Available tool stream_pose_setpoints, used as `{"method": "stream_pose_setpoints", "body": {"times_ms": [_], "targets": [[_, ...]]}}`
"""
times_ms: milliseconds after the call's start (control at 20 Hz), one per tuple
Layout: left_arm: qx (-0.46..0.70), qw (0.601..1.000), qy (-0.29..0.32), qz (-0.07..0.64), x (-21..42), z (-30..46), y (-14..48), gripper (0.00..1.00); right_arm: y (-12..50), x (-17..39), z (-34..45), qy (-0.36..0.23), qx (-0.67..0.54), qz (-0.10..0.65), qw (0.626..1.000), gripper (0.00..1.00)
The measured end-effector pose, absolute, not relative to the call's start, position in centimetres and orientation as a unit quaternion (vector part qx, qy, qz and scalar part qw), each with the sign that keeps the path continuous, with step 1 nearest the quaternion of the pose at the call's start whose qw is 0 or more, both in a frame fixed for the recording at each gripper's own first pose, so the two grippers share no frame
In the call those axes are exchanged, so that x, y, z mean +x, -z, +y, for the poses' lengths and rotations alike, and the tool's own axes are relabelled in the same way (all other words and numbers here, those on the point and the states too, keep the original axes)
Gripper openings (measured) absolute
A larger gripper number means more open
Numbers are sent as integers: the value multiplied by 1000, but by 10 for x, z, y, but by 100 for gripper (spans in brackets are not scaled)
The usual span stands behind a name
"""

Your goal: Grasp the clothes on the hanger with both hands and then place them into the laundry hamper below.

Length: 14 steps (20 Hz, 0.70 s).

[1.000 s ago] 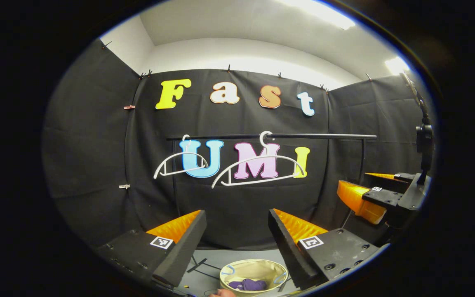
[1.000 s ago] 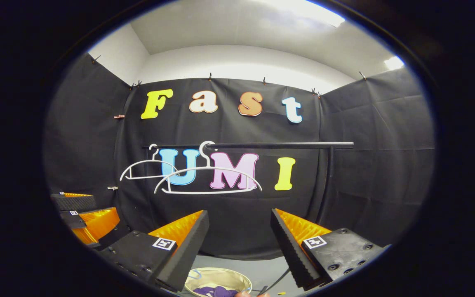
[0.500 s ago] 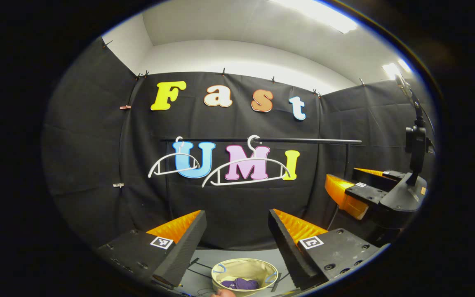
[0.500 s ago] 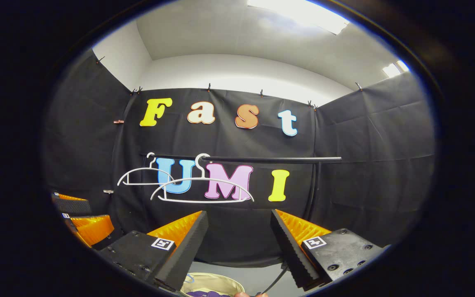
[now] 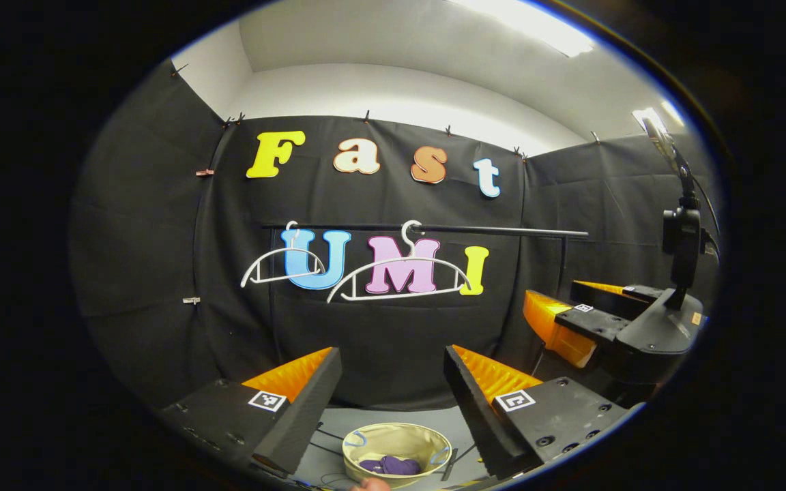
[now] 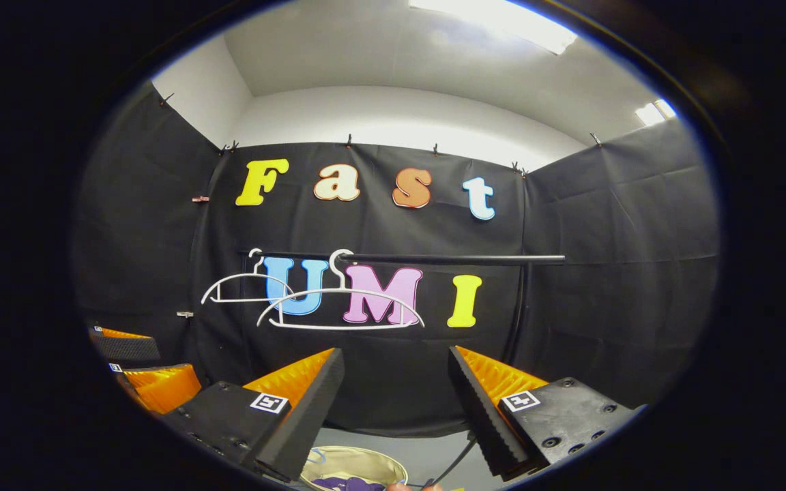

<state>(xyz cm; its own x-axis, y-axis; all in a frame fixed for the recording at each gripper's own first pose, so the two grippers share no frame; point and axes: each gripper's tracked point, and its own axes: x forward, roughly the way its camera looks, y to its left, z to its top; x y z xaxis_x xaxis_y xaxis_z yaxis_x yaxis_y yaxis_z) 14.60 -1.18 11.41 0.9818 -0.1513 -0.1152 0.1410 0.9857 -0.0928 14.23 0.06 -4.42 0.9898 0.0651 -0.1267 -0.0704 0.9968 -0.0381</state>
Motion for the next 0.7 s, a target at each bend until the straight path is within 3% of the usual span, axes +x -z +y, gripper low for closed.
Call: {"method": "stream_pose_setpoints", "body": {"times_ms": [700], "targets": [[-45, 995, 66, 63, 138, -2, -116, 95, 41, 135, 12, -41, -19, 64, 997, 97]]}}
